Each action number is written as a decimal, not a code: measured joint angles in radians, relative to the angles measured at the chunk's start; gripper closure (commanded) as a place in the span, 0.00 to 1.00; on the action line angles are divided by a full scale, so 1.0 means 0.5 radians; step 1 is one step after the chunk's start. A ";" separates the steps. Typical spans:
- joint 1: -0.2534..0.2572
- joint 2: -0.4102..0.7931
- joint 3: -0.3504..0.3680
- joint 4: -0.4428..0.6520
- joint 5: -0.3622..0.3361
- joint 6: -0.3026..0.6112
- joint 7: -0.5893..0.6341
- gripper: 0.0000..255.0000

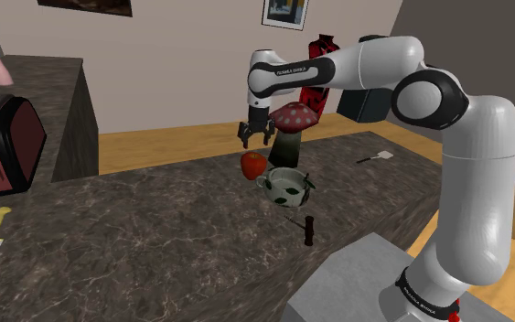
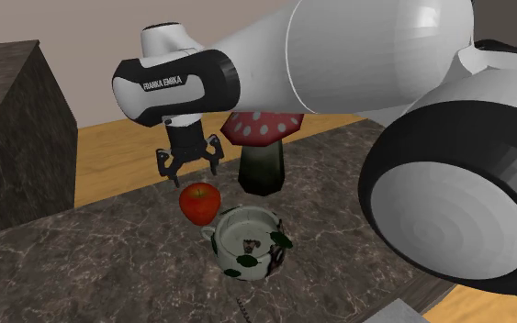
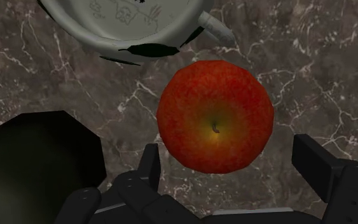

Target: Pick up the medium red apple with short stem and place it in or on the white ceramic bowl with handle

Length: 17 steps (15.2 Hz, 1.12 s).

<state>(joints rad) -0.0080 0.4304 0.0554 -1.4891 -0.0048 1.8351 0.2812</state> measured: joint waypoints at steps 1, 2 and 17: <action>-0.003 -0.001 -0.001 -0.027 0.000 0.026 -0.004 0.00; -0.002 0.012 -0.001 -0.036 0.000 0.049 -0.002 0.00; -0.001 0.021 -0.001 -0.091 -0.001 0.114 -0.001 1.00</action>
<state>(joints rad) -0.0086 0.4411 0.0547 -1.5346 -0.0053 1.8921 0.2805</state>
